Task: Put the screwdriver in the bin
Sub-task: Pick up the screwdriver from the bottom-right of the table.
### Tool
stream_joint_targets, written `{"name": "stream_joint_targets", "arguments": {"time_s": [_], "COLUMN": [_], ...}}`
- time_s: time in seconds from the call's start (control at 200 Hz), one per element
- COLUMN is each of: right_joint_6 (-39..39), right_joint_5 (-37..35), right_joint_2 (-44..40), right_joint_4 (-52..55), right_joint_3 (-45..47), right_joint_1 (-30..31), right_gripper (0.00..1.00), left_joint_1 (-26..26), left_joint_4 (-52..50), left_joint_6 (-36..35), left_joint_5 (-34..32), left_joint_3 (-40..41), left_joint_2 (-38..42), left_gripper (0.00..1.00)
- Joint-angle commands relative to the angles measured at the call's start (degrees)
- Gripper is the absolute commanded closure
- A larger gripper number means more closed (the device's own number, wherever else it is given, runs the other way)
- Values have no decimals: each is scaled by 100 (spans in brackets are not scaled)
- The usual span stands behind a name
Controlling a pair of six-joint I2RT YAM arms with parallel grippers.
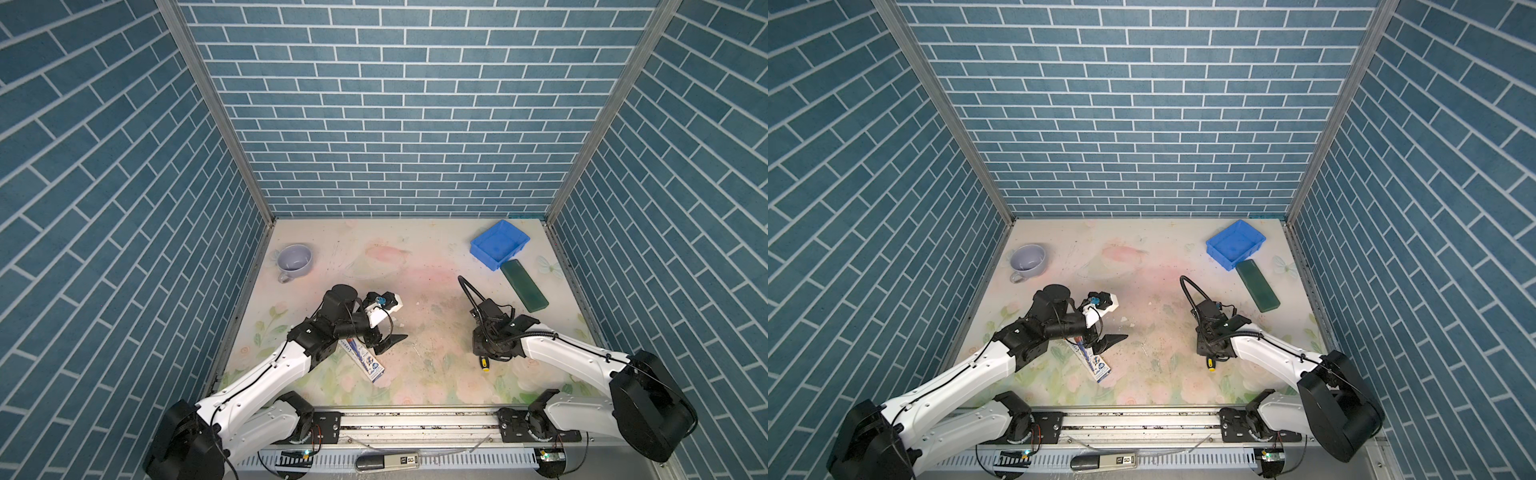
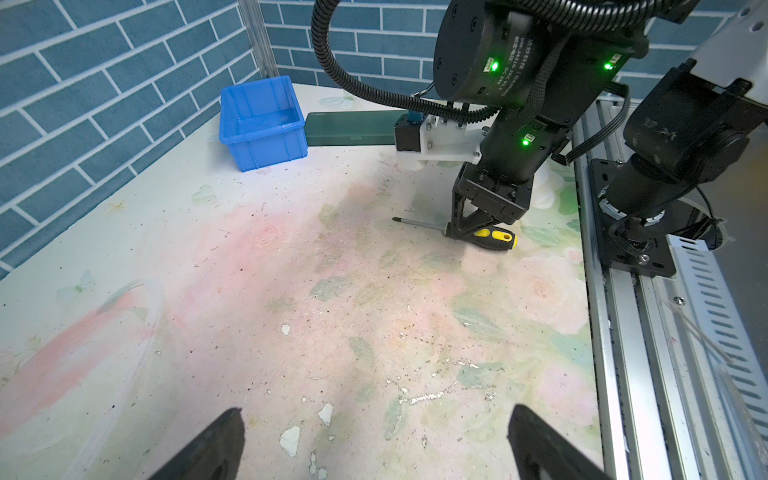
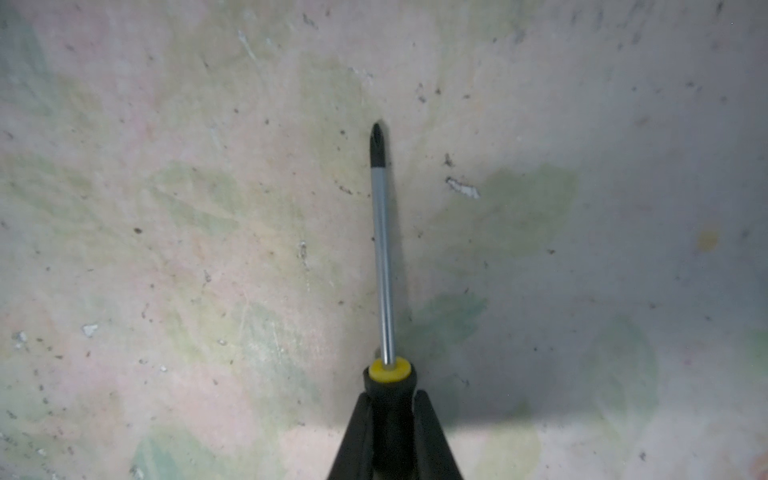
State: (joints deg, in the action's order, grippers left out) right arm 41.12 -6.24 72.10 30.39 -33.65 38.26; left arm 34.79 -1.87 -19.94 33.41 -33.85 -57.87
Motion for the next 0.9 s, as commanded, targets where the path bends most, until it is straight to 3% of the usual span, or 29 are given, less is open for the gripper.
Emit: {"name": "stream_joint_targets", "arguments": {"time_s": [0.0,0.095,0.57,0.89], "right_joint_6": [142,151,100,-431], "right_joint_5": [-164,-228,-674,-830], "right_joint_2": [85,73,-483,-765], "right_joint_4": [165,221,693,841], "right_joint_3": [92,56,-401,-1116], "right_joint_1": [32,32,-10,-462], "right_gripper": [92,98,100,100], "left_joint_1": [89,121,254,535], "left_joint_4": [-28,-59,-42,429], "left_joint_6": [-44,-53,-10,262], "left_joint_5": [-46,-91,-233,-756], "left_joint_3": [-78,-95,-158,-252], "left_joint_2": [-39,-37,22,-170], "left_gripper": [0,0,0,0]}}
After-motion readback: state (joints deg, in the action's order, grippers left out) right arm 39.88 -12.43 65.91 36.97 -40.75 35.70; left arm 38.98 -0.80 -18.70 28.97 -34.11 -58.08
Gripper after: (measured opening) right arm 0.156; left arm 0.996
